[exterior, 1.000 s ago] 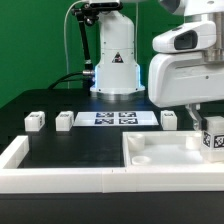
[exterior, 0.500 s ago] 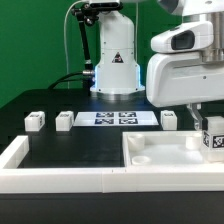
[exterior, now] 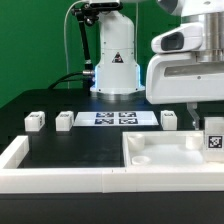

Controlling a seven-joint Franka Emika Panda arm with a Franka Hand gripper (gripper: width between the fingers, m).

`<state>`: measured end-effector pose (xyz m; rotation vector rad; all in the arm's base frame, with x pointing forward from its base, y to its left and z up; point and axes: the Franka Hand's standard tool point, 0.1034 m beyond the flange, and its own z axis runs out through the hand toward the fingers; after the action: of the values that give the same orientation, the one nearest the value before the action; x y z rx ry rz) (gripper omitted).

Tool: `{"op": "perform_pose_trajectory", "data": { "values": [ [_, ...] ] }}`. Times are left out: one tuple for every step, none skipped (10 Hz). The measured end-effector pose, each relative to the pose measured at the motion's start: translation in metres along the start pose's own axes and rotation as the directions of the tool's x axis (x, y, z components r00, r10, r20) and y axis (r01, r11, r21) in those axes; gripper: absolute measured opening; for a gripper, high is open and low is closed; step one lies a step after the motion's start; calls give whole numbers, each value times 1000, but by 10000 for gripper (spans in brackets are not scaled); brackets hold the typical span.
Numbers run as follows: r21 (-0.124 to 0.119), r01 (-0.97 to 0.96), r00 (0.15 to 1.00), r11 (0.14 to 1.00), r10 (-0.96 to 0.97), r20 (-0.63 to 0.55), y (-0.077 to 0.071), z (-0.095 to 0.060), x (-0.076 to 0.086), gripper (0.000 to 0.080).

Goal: Assemble square table

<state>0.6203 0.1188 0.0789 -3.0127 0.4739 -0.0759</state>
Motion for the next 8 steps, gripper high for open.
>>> {"op": "perform_pose_trajectory", "data": {
  "values": [
    [9,-135,991,991,135,-2,1,0,0,294],
    [20,-246,969,969,246,-2,0,1,-1,294],
    [20,-359,933,933,359,-1,-1,1,-2,294],
    [17,-449,894,894,449,3,-2,1,-4,294],
    [15,-524,851,851,524,7,-3,1,-5,294],
    [17,-638,770,770,638,15,-6,1,-6,294],
    [24,-698,716,716,698,27,-7,2,-6,294],
    [25,-780,626,626,779,42,-8,1,-7,294]
  ]
}}
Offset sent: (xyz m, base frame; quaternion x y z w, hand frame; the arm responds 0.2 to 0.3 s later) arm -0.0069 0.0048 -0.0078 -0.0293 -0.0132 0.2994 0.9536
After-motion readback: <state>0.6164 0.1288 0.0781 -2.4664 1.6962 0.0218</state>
